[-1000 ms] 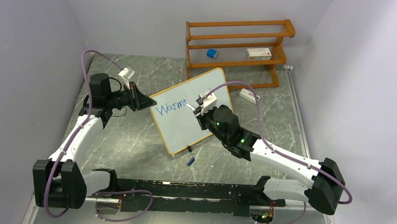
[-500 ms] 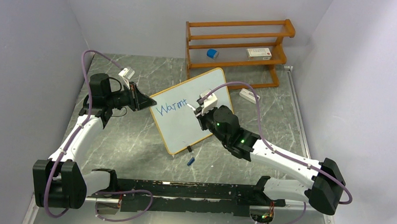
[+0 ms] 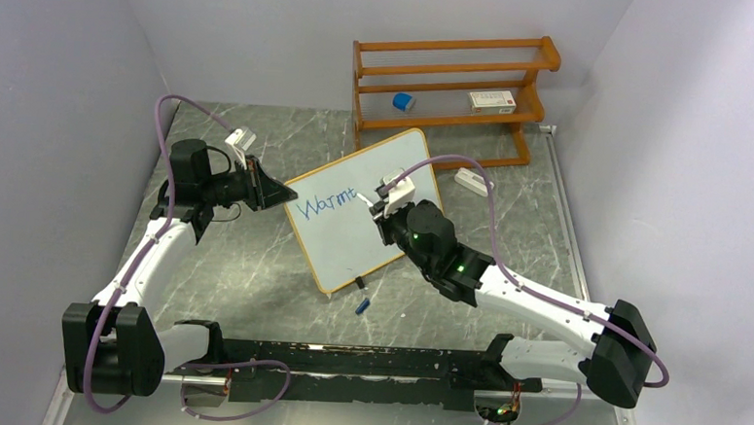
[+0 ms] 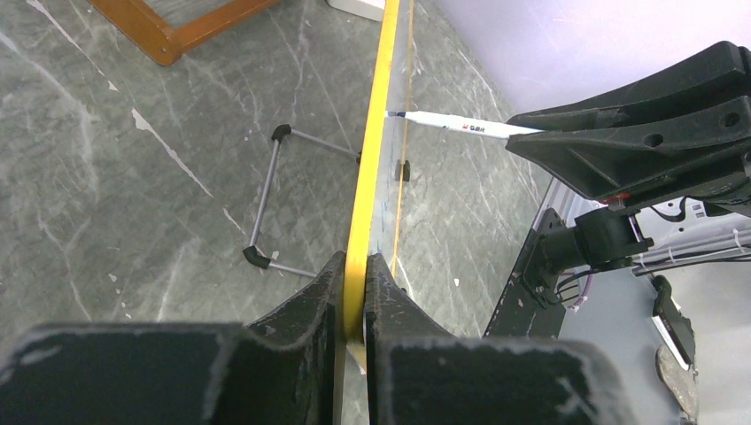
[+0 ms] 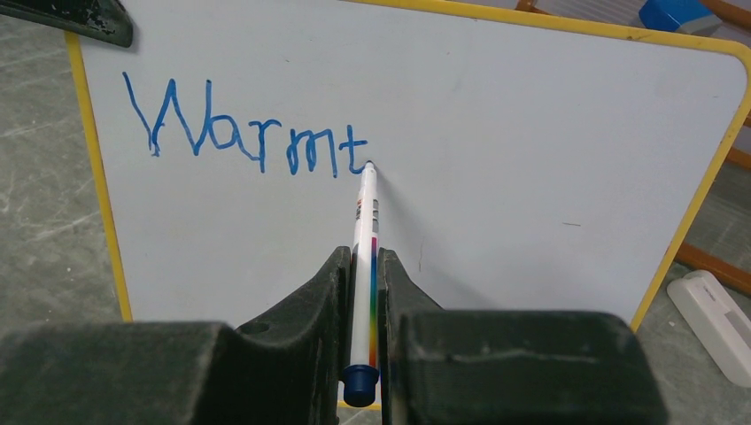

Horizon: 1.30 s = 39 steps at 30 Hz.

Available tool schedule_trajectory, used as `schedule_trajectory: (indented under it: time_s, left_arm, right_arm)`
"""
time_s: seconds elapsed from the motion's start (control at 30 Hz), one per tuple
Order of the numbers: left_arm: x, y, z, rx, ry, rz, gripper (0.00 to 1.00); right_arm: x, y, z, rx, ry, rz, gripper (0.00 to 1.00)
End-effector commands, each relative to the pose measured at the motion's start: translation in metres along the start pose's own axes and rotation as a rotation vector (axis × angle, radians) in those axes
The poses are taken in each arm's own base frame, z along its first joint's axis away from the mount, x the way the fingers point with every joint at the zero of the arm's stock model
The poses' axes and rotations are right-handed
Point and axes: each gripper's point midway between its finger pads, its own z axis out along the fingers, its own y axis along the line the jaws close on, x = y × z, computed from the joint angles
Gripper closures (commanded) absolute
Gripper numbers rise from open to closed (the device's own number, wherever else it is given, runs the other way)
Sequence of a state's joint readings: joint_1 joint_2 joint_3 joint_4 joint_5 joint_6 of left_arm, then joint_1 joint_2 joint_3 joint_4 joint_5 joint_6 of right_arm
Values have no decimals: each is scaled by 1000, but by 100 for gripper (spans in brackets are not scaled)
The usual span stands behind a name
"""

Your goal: Write a sentence on the whiteboard

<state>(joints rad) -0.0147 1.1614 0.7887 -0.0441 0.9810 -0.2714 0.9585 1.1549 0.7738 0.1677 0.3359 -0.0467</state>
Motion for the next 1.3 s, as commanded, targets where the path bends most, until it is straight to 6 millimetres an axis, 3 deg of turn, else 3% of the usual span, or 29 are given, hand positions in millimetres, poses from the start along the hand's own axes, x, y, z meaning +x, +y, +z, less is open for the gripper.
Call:
schedule_trajectory:
  time_s: [0.0,0.83,1.27]
  left_arm:
    - [5,20,-1,-82,13,-2,95]
    - [5,20,-1,-78,13,-2,95]
    - [5,20,-1,-77,12,-3,95]
  right_arm:
    - [-16,-3,-4,-4,-54,10,100]
    - [-45,-10,14,23,-130,21,100]
    - [-30,-10,15,15,-76,16,100]
